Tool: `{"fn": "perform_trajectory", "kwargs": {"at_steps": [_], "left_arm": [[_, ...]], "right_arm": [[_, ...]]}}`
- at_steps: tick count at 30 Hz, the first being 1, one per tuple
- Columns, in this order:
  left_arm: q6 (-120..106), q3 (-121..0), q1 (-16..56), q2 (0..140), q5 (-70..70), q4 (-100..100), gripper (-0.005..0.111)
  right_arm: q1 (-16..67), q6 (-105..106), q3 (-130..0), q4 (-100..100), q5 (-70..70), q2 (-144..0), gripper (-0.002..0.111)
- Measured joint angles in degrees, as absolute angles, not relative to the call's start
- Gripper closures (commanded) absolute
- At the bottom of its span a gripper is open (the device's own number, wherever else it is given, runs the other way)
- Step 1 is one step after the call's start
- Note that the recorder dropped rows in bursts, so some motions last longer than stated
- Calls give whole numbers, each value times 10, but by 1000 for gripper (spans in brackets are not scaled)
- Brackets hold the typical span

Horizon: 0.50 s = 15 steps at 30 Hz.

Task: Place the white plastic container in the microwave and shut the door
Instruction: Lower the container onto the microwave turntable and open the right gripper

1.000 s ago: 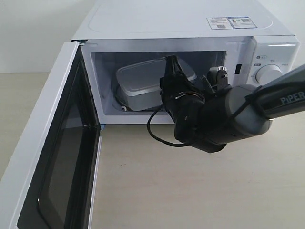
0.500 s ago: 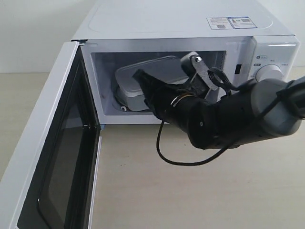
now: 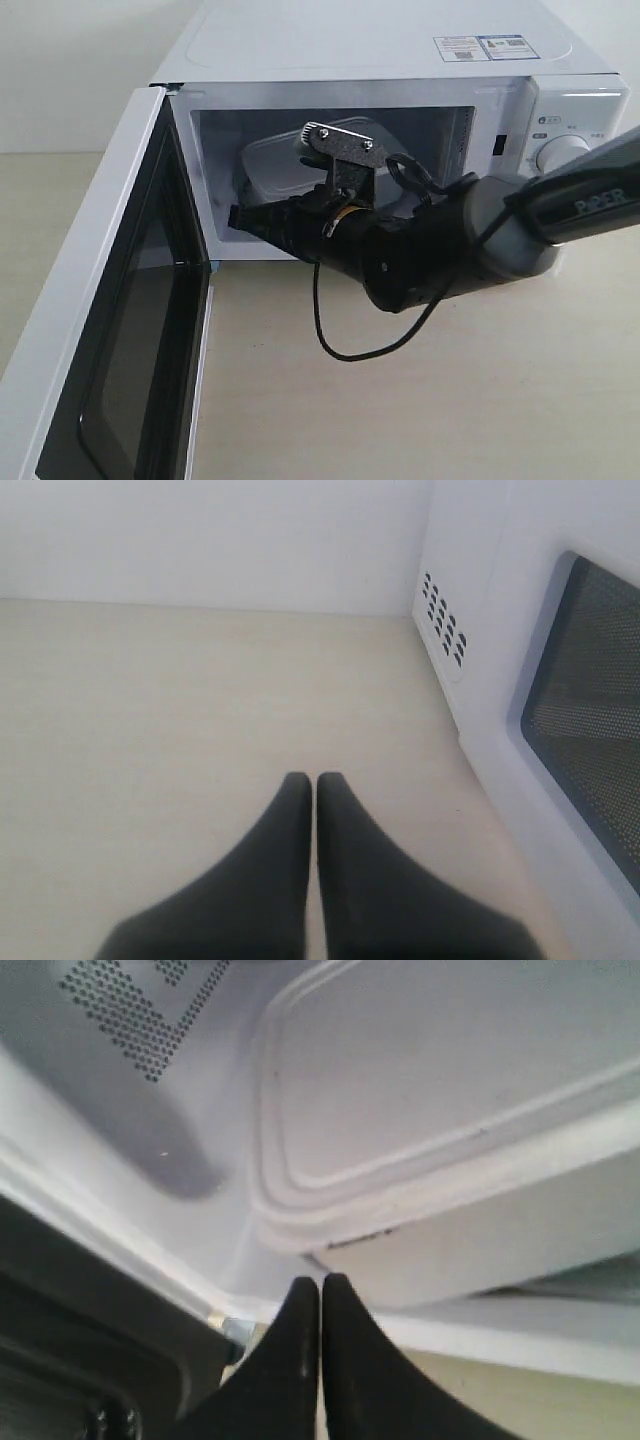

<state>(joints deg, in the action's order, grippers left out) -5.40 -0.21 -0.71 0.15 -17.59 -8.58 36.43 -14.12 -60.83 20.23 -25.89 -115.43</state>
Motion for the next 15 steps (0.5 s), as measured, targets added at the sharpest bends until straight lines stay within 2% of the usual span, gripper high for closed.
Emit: {"fn": "perform_trajectory", "kwargs": {"at_steps": [11,15], "left_arm": [[-54,-2,-7,1,-176,-86,102],[-54,-2,-7,1,-176,-86,102]], "right_arm": [[333,-124,-656,231,-260,-1189,108],[333,-108,-656,220,-218,-1187,108]]}}
